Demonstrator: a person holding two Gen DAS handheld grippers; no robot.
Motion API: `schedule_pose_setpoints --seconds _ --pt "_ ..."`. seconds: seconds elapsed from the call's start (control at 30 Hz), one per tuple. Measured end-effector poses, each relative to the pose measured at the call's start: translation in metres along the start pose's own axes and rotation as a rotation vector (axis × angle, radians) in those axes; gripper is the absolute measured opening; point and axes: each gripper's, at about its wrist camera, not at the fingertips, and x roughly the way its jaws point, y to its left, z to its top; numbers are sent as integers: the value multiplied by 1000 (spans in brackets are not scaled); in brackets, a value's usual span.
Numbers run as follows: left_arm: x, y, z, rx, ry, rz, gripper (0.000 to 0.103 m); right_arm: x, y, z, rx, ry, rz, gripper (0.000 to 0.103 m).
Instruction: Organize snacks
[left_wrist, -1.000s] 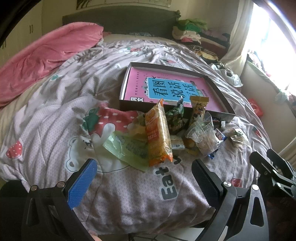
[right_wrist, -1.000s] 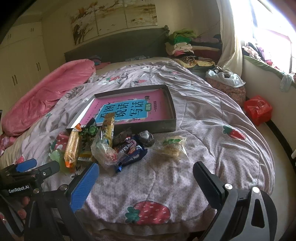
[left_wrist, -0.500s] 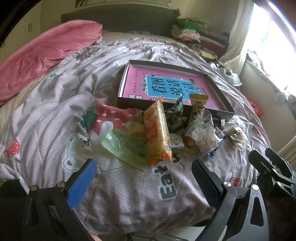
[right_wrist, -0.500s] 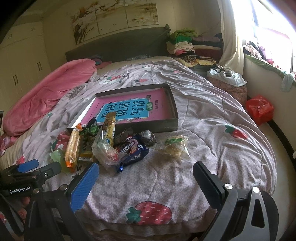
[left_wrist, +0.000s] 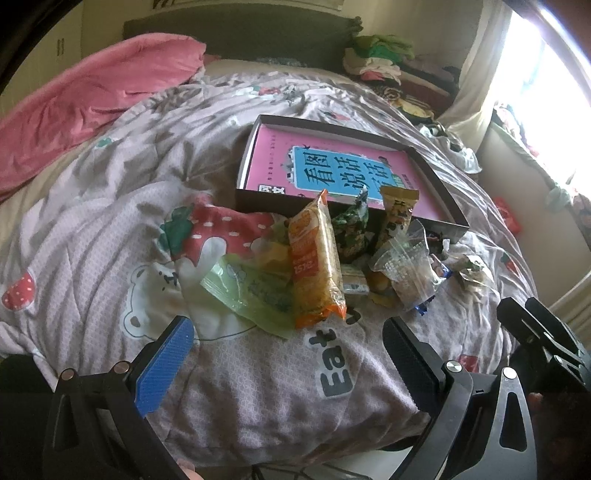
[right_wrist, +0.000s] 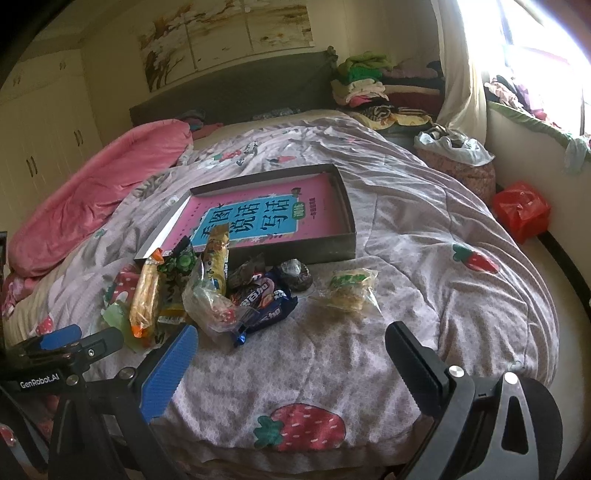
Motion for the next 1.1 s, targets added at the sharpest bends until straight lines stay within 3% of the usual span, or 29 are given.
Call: schedule_pose_setpoints --seconds 0.3,0.5,0.7,0.87,1.07,1.1 --pt "4 16 8 -45 6 -12 101 3 -3 1 12 1 4 102" --pt "8 27 13 -90 29 -61 101 9 -13 6 33 3 11 102" --pt "13 20 23 -90 35 -114 101 19 -28 10 72 8 8 102" --pt "22 9 32 -79 46 -95 101 28 -40 12 113 32 16 102" --pt "38 -2 39 -58 80 -72 90 40 -48 17 130 47 14 102" --pt "41 -3 40 -54 85 -72 85 42 -50 18 132 52 14 102"
